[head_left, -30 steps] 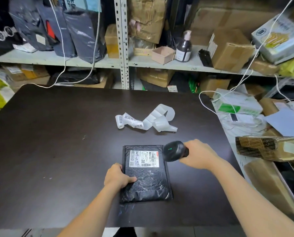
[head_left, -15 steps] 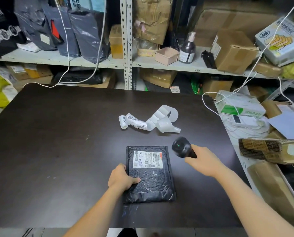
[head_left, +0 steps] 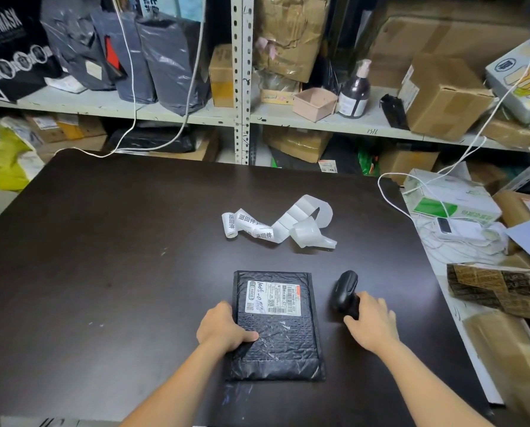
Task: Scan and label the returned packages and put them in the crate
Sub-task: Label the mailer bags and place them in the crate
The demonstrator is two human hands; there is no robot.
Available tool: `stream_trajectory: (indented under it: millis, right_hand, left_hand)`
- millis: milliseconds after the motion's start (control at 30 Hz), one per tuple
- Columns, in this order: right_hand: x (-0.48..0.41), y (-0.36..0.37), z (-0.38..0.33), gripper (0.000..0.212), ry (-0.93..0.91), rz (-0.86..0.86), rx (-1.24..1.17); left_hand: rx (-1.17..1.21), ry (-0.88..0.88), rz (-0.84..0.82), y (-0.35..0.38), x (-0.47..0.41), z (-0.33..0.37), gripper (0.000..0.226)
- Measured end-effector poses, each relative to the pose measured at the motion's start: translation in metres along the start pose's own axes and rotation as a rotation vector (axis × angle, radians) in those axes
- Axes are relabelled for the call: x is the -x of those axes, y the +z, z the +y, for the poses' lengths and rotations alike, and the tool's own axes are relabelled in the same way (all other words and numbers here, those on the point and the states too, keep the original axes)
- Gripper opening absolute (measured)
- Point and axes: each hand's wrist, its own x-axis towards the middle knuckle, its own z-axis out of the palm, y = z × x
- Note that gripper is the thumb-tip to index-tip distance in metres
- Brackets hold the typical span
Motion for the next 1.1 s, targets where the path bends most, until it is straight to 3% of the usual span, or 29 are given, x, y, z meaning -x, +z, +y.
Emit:
stream_trajectory:
  millis: [100,167,300,433,667,800,933,1033,1100]
  right_hand:
    - [-0.005,-0.009,-0.003,0.042,0.04,-0.013,-0.004]
    - [-0.012,-0.02,-0.007,0.043,0.098,0.065,-0.109]
    - [-0.049,-0.053,-0.032,0.036,0.248,0.257,-0.693]
    - [-0.115,-0.075,-0.073,0.04,0.265,0.11,-1.138]
    - [-0.186,-0.072,-0.114,0.069,0.366,-0.042,-1.301]
    - [-0.19,-0.077,-0.124,0.043,0.347,0.034,-1.478]
    - [-0.158,-0.084,-0.126,0.031,0.146,-0.227,-1.553]
    - [-0.119,-0.081,-0.123,0.026,0.019,-0.318,-1.472]
    - [-0.093,-0.072,-0.118,0.027,-0.044,-0.345,-1.414]
  left_hand:
    - [-0.027,-0.012,0.004,-0.002,-0.003,0.002,0.068]
    - [-0.042,-0.012,0.013,-0.003,-0.005,0.003,0.067]
    - [-0.042,-0.019,0.021,-0.005,-0.008,0.005,0.066]
    - [-0.041,-0.022,0.023,-0.003,-0.009,0.005,0.065]
    - [-0.007,-0.062,0.016,-0.003,-0.004,0.007,0.066]
    - [0.008,-0.085,0.009,0.0,-0.007,0.005,0.07]
    - [0.009,-0.086,-0.027,-0.002,-0.011,0.005,0.071]
    - [0.057,-0.103,-0.113,-0.011,-0.011,0.01,0.065]
    - [0.041,-0.106,-0.035,-0.021,-0.007,0.018,0.057]
